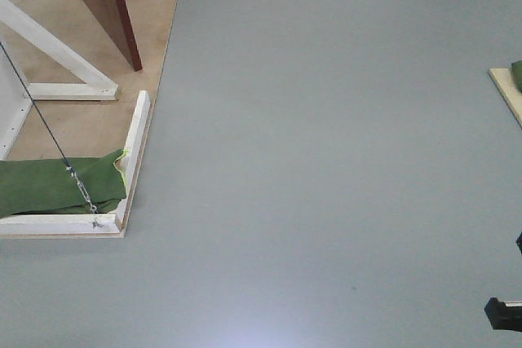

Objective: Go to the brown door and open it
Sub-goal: 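Drive the base forward along the platform edge toward the brown door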

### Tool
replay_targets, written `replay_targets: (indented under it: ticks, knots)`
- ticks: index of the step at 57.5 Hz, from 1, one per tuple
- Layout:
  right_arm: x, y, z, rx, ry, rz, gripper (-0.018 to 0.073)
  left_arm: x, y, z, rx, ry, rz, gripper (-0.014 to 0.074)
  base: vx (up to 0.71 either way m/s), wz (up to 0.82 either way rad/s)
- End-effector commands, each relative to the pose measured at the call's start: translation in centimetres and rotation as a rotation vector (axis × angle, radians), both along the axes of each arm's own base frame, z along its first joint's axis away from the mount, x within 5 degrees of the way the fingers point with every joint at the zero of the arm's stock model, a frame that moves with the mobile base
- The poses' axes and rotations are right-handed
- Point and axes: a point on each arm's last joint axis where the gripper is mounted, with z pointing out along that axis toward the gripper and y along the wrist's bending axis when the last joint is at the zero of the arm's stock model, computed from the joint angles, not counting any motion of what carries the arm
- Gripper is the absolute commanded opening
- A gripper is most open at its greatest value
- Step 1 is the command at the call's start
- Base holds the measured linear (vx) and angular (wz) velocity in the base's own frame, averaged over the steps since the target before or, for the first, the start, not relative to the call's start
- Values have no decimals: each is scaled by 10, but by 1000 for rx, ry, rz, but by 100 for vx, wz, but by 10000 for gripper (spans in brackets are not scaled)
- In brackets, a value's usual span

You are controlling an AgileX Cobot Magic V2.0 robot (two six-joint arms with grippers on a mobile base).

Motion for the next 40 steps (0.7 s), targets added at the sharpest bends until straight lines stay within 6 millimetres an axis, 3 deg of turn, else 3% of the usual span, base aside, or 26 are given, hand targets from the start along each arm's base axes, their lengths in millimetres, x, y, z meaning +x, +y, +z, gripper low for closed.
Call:
replay_targets:
  ticks: [1, 40]
  knots:
    - [2, 0, 5, -12, -65, -3, 0, -2, 0, 17, -7, -125, -6, -6, 0, 0]
    - [2, 0, 5, -12, -65, -3, 0, -2, 0, 17, -7, -125, -6, -6, 0, 0]
